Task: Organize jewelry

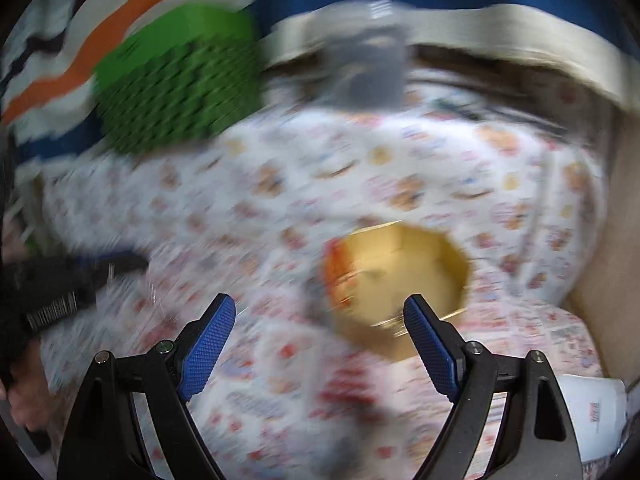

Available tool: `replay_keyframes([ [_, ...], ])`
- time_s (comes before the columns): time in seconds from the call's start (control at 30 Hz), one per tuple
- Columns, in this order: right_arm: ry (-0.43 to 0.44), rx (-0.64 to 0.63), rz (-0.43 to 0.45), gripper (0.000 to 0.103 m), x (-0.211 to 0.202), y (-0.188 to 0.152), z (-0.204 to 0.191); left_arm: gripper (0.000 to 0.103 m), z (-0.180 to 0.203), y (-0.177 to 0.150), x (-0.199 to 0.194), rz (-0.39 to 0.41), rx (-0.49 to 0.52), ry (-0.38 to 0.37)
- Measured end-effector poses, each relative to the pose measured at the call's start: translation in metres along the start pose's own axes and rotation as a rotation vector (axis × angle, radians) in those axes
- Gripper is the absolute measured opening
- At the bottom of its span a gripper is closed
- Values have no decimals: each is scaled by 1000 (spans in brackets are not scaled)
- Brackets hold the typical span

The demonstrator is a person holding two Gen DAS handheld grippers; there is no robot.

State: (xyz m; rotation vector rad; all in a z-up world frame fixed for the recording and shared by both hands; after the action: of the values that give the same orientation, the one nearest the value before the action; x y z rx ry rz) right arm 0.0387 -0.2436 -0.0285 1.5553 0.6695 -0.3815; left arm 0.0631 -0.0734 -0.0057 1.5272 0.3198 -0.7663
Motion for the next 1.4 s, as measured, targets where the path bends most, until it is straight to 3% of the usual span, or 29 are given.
replay_keyframes([
  [0.1, 39, -40, -59, 87, 10, -1, -18, 10, -7, 3, -9, 43, 1, 42],
  [0.17, 39, -43, -108, 75, 24, 3, -27, 10, -16, 3, -7, 40, -25, 48],
  [0.23, 41, -45, -166, 55, 38, 7, -33, 10, -26, 4, -6, 38, -69, 35],
  [0.3, 49, -52, -206, 46, 53, 11, -41, 10, -35, 2, -8, 44, -89, 64],
  [0.4, 22, -74, -225, 40, 68, 12, -50, 10, -41, 3, -13, 57, -71, 167],
  [0.57, -26, -129, -249, 30, 87, 10, -58, 10, -48, 3, -19, 67, -110, 142],
  [0.77, -15, -129, -278, 27, 100, 6, -58, 10, -54, 8, -40, 140, -142, 150],
  [0.97, -15, -146, -272, 15, 104, 8, -65, 10, -57, 11, -51, 190, -147, 144],
  [1.13, -13, -134, -252, 15, 105, 6, -65, 10, -57, 11, -51, 208, -145, 143],
  [1.4, 18, -90, -175, 15, 58, 12, -49, 10, -51, 12, -67, 277, -136, 135],
])
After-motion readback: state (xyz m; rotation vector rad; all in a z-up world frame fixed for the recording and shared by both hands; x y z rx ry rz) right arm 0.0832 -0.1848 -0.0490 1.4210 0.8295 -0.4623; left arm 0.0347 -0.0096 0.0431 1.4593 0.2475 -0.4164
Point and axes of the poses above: each gripper's, at about its wrist camera, not at the fingertips, and x roughly the way its jaws point, z to its right, y to its top, the point moved 3 cm from there along x, roughly the way its jaws point, and after that the axes turned 5 degrees about x, right-handed, at the moved point
